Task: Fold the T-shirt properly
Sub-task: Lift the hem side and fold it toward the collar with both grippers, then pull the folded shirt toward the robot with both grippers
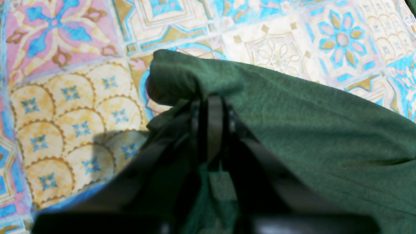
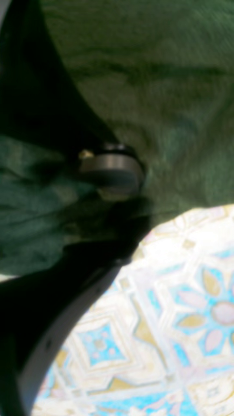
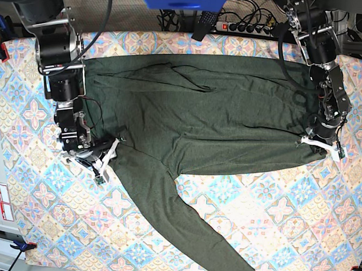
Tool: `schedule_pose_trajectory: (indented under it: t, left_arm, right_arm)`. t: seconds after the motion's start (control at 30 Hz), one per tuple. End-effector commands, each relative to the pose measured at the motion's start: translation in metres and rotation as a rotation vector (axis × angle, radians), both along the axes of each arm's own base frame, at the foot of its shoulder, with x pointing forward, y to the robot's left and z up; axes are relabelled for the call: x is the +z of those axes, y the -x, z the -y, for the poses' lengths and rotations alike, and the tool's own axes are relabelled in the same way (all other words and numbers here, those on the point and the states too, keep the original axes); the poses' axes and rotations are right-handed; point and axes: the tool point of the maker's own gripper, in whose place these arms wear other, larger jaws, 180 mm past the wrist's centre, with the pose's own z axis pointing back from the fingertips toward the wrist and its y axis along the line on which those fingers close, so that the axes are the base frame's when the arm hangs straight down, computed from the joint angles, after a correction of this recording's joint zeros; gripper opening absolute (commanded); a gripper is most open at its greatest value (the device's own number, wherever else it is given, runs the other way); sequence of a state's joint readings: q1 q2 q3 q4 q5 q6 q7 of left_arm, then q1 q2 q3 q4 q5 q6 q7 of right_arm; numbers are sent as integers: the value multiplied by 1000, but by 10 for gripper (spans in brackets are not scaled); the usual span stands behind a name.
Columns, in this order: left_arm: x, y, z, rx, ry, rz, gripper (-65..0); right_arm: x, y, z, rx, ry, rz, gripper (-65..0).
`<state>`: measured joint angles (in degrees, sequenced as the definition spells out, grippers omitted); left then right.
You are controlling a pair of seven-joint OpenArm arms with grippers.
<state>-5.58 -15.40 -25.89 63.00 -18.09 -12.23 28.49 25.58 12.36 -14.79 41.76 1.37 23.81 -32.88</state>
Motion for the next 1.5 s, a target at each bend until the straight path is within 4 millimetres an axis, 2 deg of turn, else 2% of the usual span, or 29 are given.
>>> schedule_pose_trajectory:
  t: [0.0,0.07,0.13,0.23,0.33,0.57,0.8,1.0,1.23,1.47]
  left_arm:
    - [19,-12,-10,4,-27,55,-650]
    - [19,-12,-10,4,-27,55,-650]
    - [19,-12,-10,4,-27,55,-650]
    - [21,-13,-10,2,-29,59,-650]
    - [31,-17,-9,-10,-38,69,-650]
    - [62,-16,-2,-49,-90,120,-650]
    - [72,3,1,-78,-140,128,-650]
    - [72,21,4,-99,-167,113,-650]
    - [70,48,9,-127,-199,82,-650]
    - [52,76,7,-135,-202,9,-650]
  right_arm:
    - [0,2,2,13,-3,-23,-497]
    - [1,2,7,-15,-43,-24,-598]
    - [5,1,12,-43,-83,-20,-650]
    - [16,-4,21,-87,-140,10,-645]
    - [21,2,31,-114,-154,25,-646]
    - [59,8,46,-94,-65,116,-646]
    - [80,36,55,-82,11,170,-646]
    - [87,71,62,-79,65,180,-646]
    - [86,110,56,-42,97,168,-647]
    - [82,142,51,-18,114,137,-647]
